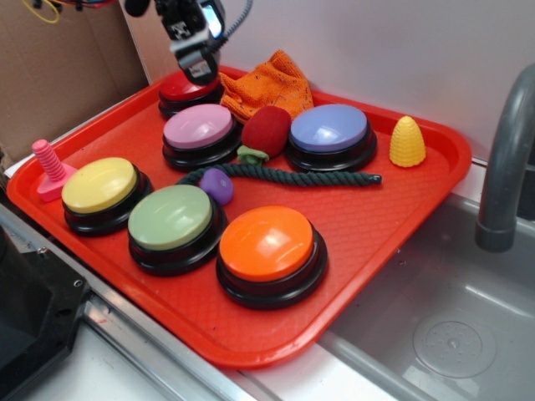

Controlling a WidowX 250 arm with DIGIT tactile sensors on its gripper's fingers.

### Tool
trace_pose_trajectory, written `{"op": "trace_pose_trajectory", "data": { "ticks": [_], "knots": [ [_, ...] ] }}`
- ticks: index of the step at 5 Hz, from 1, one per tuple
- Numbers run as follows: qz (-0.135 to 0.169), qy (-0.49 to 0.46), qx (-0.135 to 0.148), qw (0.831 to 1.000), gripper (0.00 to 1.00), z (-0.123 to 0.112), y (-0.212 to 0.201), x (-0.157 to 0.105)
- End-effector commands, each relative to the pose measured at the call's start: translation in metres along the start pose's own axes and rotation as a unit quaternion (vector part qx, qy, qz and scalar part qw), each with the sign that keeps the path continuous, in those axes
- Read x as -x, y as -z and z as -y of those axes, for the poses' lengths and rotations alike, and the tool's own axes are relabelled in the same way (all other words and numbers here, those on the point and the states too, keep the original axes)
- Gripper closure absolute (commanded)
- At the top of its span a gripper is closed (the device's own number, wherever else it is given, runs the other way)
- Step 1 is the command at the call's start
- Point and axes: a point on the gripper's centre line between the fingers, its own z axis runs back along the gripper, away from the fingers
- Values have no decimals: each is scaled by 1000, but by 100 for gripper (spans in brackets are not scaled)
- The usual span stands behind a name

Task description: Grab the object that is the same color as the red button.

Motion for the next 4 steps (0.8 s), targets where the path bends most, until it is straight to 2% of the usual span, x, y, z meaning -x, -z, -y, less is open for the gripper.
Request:
{"op": "trace_pose_trajectory", "data": {
  "ticks": [1, 2, 4],
  "knots": [
    [1, 20, -12, 1000, 0, -12, 25, -17],
    [-14, 11, 3, 1000, 0, -12, 44, -17],
    [-43, -3, 4, 999, 0, -13, 71, -20]
  ]
}}
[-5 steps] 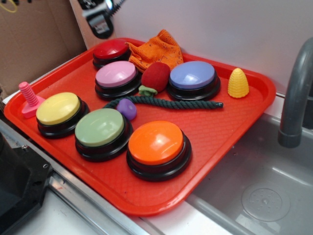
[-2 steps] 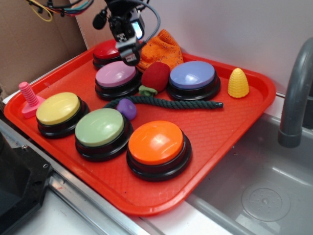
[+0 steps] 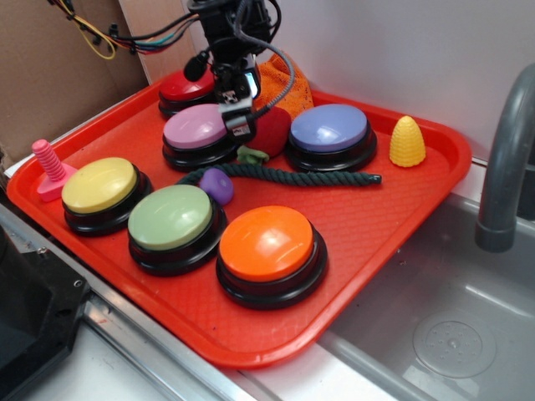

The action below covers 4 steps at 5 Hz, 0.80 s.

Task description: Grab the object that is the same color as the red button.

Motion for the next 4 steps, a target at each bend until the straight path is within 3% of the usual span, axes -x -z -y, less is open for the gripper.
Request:
{"op": "trace_pose_trajectory", "data": {
  "ticks": [1, 3, 4],
  "knots": [
    [9, 13, -25, 1000, 0, -3, 6, -19],
    [-3, 6, -27, 1000, 4, -6, 17, -21],
    [0, 10, -26, 1000, 100, -6, 20, -20]
  ]
}}
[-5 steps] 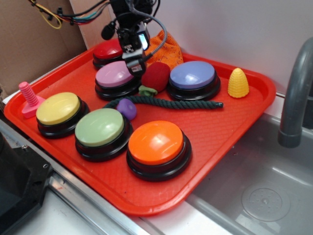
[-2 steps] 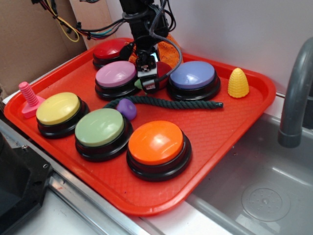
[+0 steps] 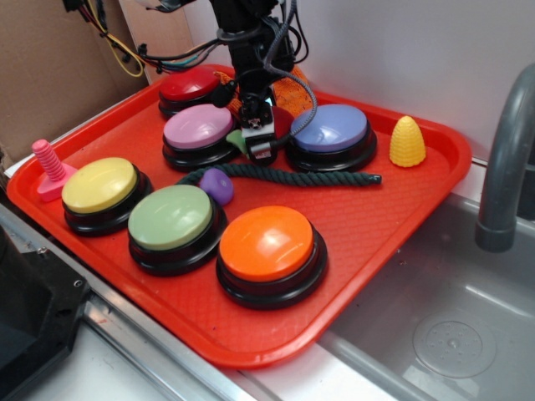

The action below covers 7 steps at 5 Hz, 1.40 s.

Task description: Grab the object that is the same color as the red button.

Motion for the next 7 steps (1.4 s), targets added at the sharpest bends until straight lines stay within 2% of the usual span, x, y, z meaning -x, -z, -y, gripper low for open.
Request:
{"op": "trace_pose_trajectory", "data": {
  "ticks": [1, 2, 3, 4, 5, 6, 7],
  "knots": [
    [21, 6, -18, 1000, 100, 1, -8, -13],
    [22, 2, -20, 1000, 100, 0, -8, -12],
    [22, -18, -33, 999, 100, -3, -13, -9],
    [5, -62, -46, 997, 100, -7, -31, -5],
    [-3, -146, -71, 987, 100, -2, -72, 2],
    [-12, -234, -69, 970, 100, 8, -113, 11],
    [-17, -350, -100, 931, 100, 26, -152, 30]
  ]
}}
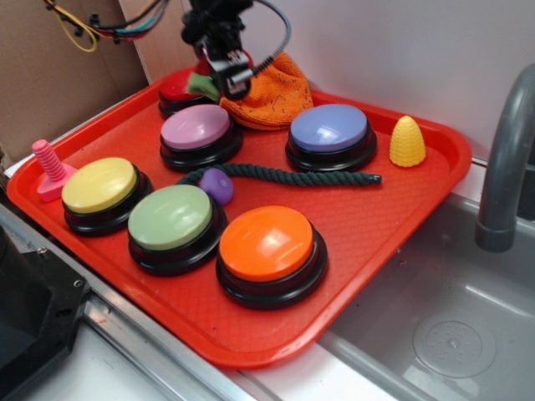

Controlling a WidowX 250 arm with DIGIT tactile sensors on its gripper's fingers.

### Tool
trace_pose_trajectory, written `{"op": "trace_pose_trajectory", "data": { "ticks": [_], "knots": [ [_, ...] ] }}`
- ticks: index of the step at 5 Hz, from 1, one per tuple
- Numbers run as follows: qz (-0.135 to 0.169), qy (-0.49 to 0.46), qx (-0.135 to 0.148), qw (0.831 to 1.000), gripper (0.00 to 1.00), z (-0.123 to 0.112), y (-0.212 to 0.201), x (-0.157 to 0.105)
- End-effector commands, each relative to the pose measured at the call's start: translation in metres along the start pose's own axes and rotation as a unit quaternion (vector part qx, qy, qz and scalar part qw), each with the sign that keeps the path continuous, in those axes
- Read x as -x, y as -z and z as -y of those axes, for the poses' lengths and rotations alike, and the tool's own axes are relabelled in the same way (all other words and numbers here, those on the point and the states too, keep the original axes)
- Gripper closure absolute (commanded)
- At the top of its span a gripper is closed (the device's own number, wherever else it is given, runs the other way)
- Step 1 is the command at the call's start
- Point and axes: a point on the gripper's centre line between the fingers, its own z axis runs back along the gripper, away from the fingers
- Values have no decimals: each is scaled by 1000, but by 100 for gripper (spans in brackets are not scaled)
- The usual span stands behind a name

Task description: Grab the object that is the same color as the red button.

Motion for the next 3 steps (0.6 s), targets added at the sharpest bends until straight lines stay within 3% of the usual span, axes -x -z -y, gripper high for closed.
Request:
{"op": "trace_pose_trajectory", "data": {
  "ticks": [1, 2, 3],
  "knots": [
    [41, -209, -14, 977, 100, 12, -80, 42],
    [56, -211, -1, 976, 100, 16, -79, 52],
    [30, -224, -35, 973, 100, 16, -76, 46]
  ]
}}
